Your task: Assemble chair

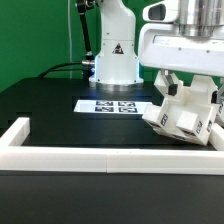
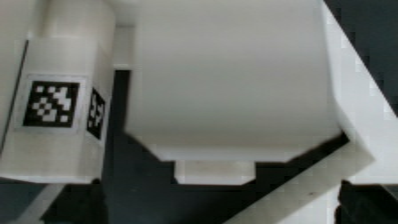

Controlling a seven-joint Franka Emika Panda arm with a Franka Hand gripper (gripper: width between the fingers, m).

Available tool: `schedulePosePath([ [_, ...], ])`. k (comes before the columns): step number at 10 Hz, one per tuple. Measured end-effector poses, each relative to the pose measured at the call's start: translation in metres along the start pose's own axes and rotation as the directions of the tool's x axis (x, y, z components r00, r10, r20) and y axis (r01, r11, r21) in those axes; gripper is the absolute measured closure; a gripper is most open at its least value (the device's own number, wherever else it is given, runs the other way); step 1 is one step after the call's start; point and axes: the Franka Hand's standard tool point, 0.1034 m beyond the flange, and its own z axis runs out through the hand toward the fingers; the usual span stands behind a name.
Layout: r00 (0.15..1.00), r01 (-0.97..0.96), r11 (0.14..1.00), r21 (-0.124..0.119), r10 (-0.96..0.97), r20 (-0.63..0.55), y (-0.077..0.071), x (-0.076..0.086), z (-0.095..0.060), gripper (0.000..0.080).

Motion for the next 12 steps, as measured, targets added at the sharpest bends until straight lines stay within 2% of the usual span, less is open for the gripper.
schedulePosePath([
  [3,1.000,0.006,1.000,0.006,-0.006,0.011,0.002,0.001,-0.021,0.0150],
  [5,0.999,-0.008,1.000,-0.004,0.008,0.051,0.006,-0.011,-0.043,0.0150],
  [6,0.999,-0.008,1.000,0.001,0.008,0.054,0.005,-0.012,-0.052,0.0150],
  [10,0.999,-0.006,1.000,0.004,0.006,0.051,0.003,-0.014,-0.053,0.0150],
  [11,0.999,-0.007,1.000,0.004,0.007,0.052,0.004,-0.017,-0.053,0.0150],
  [12,0.998,-0.005,1.000,-0.001,0.005,0.063,0.010,-0.030,-0.053,0.0150],
])
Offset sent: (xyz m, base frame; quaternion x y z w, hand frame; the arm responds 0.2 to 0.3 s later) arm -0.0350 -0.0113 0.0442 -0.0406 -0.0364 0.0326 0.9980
